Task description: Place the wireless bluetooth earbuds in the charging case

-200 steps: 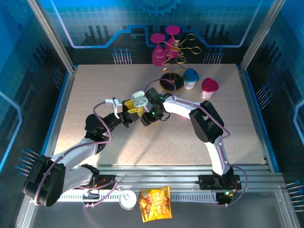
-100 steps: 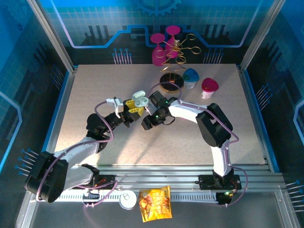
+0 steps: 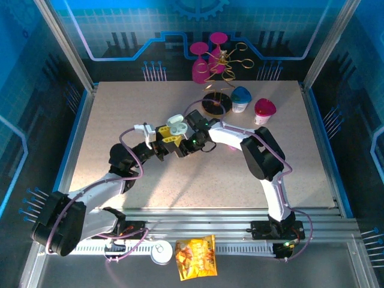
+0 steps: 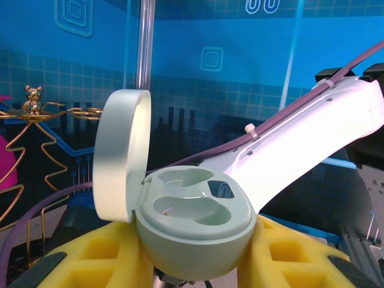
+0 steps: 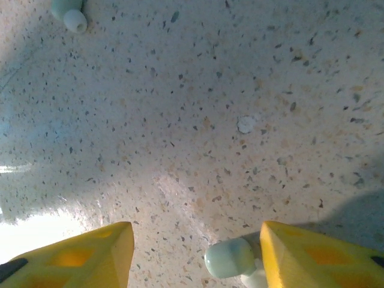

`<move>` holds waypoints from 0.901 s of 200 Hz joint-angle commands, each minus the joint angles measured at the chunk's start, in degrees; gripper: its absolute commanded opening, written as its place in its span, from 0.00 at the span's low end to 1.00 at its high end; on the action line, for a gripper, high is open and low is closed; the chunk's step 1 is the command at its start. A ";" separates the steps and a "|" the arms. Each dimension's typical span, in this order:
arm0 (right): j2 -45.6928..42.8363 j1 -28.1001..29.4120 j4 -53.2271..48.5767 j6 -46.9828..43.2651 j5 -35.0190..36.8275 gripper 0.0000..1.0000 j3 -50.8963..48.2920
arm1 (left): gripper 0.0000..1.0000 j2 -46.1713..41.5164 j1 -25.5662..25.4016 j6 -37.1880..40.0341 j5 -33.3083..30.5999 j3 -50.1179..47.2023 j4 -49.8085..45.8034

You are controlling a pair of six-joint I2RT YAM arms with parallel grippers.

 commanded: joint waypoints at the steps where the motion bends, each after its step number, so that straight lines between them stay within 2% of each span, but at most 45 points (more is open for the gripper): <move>1: -1.02 0.00 -0.09 -0.04 -2.69 0.56 -2.49 | 0.19 -1.55 0.36 0.83 -0.11 -0.25 0.17; 54: -7.39 1.49 2.73 2.46 -3.44 0.55 -11.45 | 0.19 -0.35 0.36 -0.78 0.50 0.05 2.48; 102: -10.40 1.84 2.93 6.07 -2.60 0.53 -12.88 | 0.18 -0.36 0.36 -1.18 0.84 0.24 2.77; 153: -8.05 0.93 2.49 0.86 0.35 0.58 -11.56 | 0.18 -0.14 0.36 -0.83 0.77 0.19 2.60; 180: -5.83 0.28 0.57 -0.45 -0.34 0.58 -10.10 | 0.18 -0.35 0.36 -0.75 0.61 -0.17 2.52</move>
